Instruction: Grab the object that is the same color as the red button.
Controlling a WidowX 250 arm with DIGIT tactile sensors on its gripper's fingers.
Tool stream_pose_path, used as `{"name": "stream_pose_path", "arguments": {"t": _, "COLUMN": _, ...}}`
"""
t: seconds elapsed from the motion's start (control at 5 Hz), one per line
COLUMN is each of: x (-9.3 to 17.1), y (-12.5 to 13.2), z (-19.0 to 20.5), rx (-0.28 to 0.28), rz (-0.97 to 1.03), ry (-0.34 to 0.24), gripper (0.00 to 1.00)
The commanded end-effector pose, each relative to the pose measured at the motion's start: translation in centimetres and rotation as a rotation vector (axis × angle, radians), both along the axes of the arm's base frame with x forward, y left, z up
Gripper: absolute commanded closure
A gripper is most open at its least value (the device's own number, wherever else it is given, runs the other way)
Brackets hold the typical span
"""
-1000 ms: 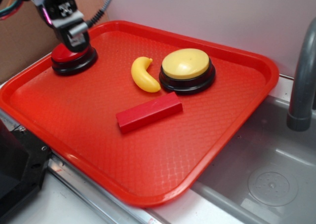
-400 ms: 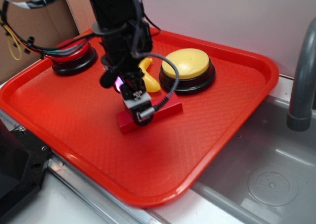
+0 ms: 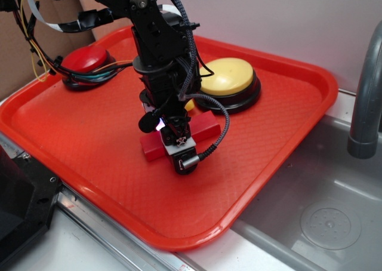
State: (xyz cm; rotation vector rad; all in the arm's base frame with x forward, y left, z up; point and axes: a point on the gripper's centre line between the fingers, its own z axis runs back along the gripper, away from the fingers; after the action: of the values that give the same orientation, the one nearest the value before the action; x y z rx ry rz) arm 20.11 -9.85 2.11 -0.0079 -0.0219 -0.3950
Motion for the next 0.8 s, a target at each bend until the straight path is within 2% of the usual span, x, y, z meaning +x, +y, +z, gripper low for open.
{"name": "stream_pose_path", "arguments": {"t": 0.0, "x": 0.0, "y": 0.3, "z": 1.7, "rx": 0.089, "rz": -0.016, "ry": 0.013, "gripper": 1.0}}
{"name": "stream_pose_path", "arguments": {"t": 0.2, "x": 0.2, "y": 1.0, "z": 5.6, "rx": 0.124, "rz": -0.033, "ry": 0.001, "gripper": 1.0}}
{"name": "stream_pose_path", "arguments": {"t": 0.4, "x": 0.4, "y": 2.5, "z": 10.6, "rx": 0.108, "rz": -0.126, "ry": 0.012, "gripper": 1.0}}
{"name": "stream_pose_path", "arguments": {"t": 0.6, "x": -0.3, "y": 4.4, "z": 15.5, "rx": 0.064, "rz": -0.091, "ry": -0.024, "gripper": 1.0}}
